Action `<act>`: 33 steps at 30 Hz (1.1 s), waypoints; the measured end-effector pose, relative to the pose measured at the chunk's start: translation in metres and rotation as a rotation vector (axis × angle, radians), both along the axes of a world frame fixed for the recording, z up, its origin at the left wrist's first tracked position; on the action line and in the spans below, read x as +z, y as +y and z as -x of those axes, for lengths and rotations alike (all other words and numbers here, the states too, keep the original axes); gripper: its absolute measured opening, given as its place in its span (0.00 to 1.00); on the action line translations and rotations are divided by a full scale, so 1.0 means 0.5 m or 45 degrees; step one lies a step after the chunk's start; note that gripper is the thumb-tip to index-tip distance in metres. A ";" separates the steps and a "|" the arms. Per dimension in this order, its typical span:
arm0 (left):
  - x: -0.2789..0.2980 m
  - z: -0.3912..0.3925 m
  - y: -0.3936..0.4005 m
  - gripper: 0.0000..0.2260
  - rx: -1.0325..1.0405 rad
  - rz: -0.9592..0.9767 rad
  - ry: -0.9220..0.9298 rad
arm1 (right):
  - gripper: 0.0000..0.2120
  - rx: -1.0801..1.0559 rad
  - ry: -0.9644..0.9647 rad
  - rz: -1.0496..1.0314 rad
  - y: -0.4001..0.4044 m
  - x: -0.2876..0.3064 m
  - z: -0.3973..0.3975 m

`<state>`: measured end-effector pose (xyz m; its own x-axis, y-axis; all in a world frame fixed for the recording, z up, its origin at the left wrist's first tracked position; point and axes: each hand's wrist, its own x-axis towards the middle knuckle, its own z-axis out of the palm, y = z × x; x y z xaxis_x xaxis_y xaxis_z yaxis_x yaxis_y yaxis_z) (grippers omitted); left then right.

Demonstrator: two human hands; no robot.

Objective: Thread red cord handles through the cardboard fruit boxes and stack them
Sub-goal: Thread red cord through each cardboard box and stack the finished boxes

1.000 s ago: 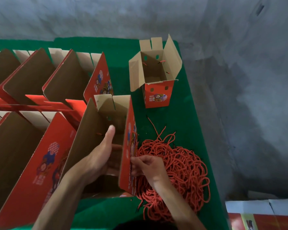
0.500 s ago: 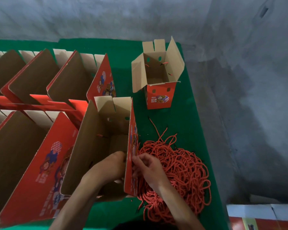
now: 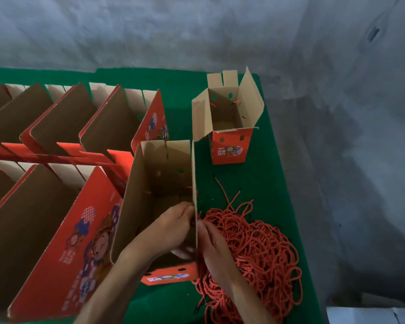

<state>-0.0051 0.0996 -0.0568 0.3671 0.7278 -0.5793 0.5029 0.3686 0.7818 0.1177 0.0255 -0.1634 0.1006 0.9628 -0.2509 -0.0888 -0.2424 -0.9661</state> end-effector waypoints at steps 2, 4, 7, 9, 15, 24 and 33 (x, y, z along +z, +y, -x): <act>0.007 -0.013 -0.003 0.17 0.011 -0.015 -0.068 | 0.26 -0.054 0.037 -0.045 -0.001 0.008 -0.004; 0.007 -0.026 0.005 0.19 -0.040 -0.112 -0.081 | 0.24 -0.113 0.056 -0.069 0.003 0.016 -0.014; 0.010 -0.051 0.024 0.23 -0.149 -0.274 -0.038 | 0.19 -0.186 0.031 -0.112 0.020 0.032 -0.035; 0.018 -0.073 0.039 0.27 -0.207 -0.319 -0.014 | 0.17 -0.219 0.015 -0.137 0.038 0.045 -0.051; 0.060 -0.141 0.074 0.40 -0.301 -0.371 -0.140 | 0.15 -0.308 -0.026 -0.259 0.087 0.076 -0.098; 0.066 -0.232 0.143 0.19 -0.356 -0.482 0.011 | 0.23 -0.307 -0.150 -0.265 0.124 0.070 -0.174; 0.046 -0.254 0.187 0.18 -0.359 -0.341 -0.019 | 0.42 -0.069 -0.299 -0.344 0.089 0.033 -0.216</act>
